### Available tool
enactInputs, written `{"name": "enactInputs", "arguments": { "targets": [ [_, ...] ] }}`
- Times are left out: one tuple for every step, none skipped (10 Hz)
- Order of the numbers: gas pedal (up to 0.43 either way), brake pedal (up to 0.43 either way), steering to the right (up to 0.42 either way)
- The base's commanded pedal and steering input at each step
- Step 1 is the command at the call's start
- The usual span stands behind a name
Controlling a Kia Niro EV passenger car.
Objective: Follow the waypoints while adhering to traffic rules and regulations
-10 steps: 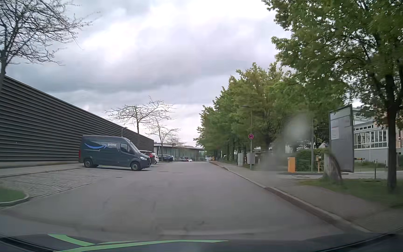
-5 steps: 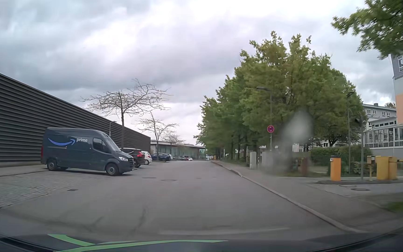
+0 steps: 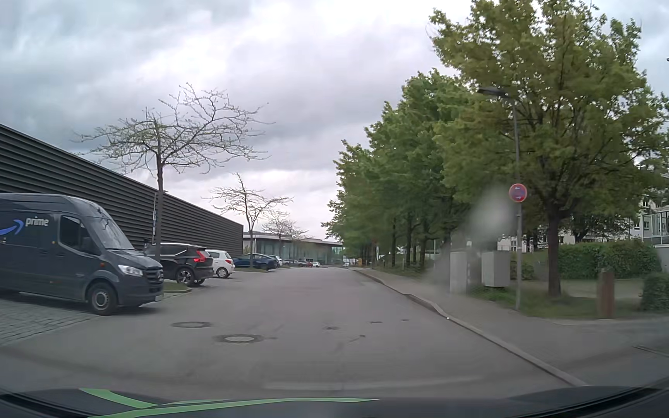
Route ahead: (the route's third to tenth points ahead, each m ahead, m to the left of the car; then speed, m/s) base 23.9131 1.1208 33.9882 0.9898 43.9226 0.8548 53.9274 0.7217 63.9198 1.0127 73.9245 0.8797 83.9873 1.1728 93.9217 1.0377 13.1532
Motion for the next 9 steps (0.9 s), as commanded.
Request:
{"name": "enactInputs", "arguments": {
  "targets": [
    [0.197, 0.000, -0.001],
    [0.197, 0.000, -0.001],
    [0.189, 0.000, -0.001],
    [0.157, 0.000, -0.001],
    [0.150, 0.000, -0.001],
    [0.130, 0.000, -0.001],
    [0.118, 0.000, 0.000],
    [0.110, 0.000, 0.000],
    [0.098, 0.000, 0.000]
  ]
}}
